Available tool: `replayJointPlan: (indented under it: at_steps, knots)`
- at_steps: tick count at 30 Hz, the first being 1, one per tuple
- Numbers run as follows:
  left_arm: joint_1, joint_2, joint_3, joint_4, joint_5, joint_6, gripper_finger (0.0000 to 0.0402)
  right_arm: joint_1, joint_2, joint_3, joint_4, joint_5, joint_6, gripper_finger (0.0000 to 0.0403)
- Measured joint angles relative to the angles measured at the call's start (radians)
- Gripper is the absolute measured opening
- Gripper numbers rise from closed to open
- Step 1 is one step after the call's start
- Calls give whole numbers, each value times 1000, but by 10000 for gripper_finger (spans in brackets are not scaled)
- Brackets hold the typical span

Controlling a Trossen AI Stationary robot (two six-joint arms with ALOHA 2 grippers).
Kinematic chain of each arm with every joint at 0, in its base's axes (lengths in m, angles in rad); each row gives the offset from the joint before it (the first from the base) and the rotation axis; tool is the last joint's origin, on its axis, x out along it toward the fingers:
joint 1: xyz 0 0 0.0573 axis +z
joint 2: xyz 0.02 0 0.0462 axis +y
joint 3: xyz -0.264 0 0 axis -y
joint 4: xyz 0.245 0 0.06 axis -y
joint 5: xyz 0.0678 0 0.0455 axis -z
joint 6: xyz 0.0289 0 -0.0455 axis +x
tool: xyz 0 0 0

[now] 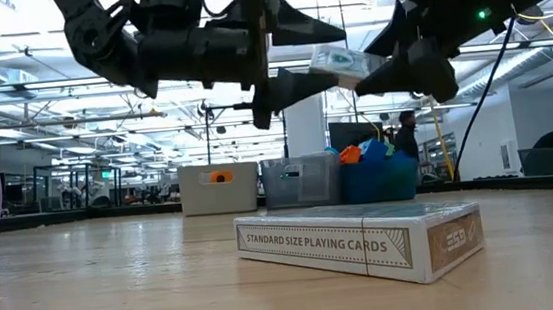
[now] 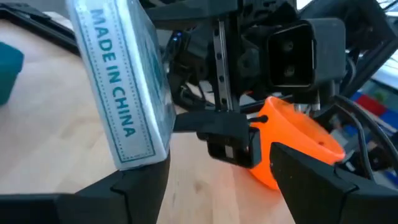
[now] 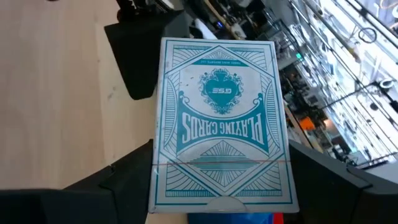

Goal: Pick & Place Toys
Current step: Put the blue playing cards into the black bin

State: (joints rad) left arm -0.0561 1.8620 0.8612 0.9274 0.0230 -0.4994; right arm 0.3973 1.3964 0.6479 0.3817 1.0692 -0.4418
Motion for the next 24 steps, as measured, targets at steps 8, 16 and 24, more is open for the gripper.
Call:
replayJointPlan:
  at_steps: [8, 16, 24]
  knots:
    - [40, 2, -2, 78, 47, -41, 282, -2, -2, 0, 7, -2, 15, 300]
    - [62, 1, -1, 71, 79, -52, 282, 2, 1, -2, 80, 85, -53, 300]
    - [61, 1, -1, 58, 78, -45, 282, 29, 1, -2, 111, 45, -72, 300]
